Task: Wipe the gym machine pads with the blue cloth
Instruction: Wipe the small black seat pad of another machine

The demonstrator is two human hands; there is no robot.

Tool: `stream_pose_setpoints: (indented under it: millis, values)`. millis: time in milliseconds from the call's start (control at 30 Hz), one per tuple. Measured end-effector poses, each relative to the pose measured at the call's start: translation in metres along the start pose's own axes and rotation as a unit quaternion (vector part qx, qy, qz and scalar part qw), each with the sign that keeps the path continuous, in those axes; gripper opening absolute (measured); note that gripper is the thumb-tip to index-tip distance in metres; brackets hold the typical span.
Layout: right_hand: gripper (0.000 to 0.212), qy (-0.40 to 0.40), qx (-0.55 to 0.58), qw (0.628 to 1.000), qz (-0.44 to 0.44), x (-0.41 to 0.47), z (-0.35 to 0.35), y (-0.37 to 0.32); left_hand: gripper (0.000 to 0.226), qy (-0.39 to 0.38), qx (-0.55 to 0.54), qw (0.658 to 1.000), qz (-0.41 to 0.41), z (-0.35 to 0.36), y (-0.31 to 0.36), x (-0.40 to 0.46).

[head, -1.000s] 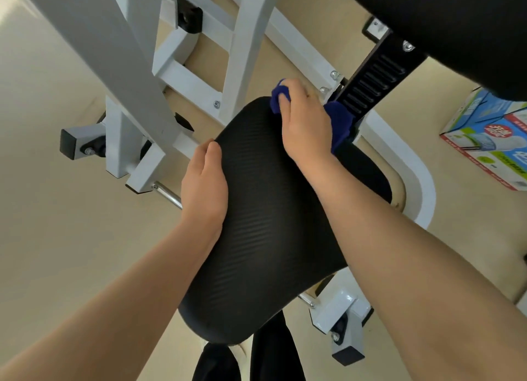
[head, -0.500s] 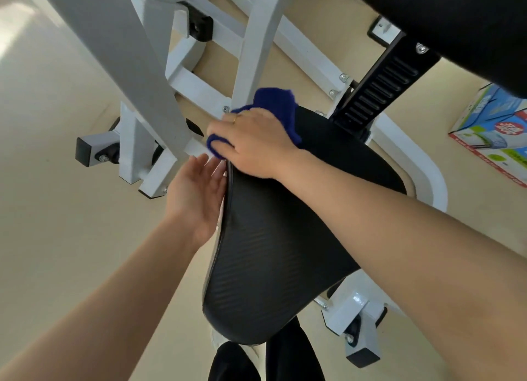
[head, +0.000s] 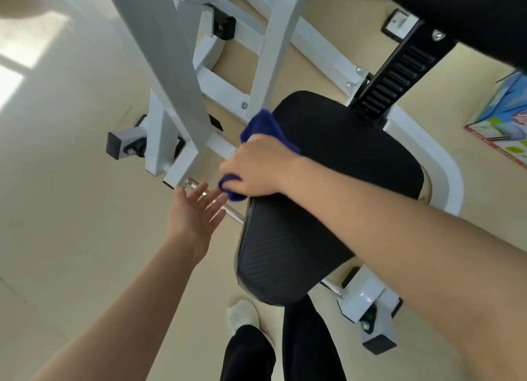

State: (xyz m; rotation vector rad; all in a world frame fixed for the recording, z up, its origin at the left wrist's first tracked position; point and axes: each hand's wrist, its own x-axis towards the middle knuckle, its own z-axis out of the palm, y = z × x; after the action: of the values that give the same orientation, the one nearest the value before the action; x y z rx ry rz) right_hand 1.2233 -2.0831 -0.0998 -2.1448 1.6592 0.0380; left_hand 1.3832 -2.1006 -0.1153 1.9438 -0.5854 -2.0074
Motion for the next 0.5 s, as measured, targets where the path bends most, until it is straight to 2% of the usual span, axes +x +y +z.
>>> stream_pose_setpoints:
  millis: [133, 233, 367, 500]
  values:
    - [0.034, 0.037, -0.001, 0.996, 0.081, -0.004, 0.002, -0.014, 0.057, -0.014, -0.002, 1.0, 0.02, -0.003, 0.001, -0.008]
    - [0.036, 0.048, 0.024, 0.997, 0.062, -0.026, 0.008, -0.05, 0.056, -0.01, 0.01, 0.999, 0.028, -0.011, -0.004, -0.015]
    - [0.03, 0.059, 0.155, 0.983, 0.078, -0.054, 0.005, -0.077, 0.053, 0.025, 0.055, 0.998, 0.027, -0.026, -0.017, -0.03]
    - [0.027, 0.062, 0.208, 0.976, 0.026, -0.073, 0.018, -0.099, 0.05, 0.023, 0.092, 0.995, 0.026, -0.03, -0.026, -0.046]
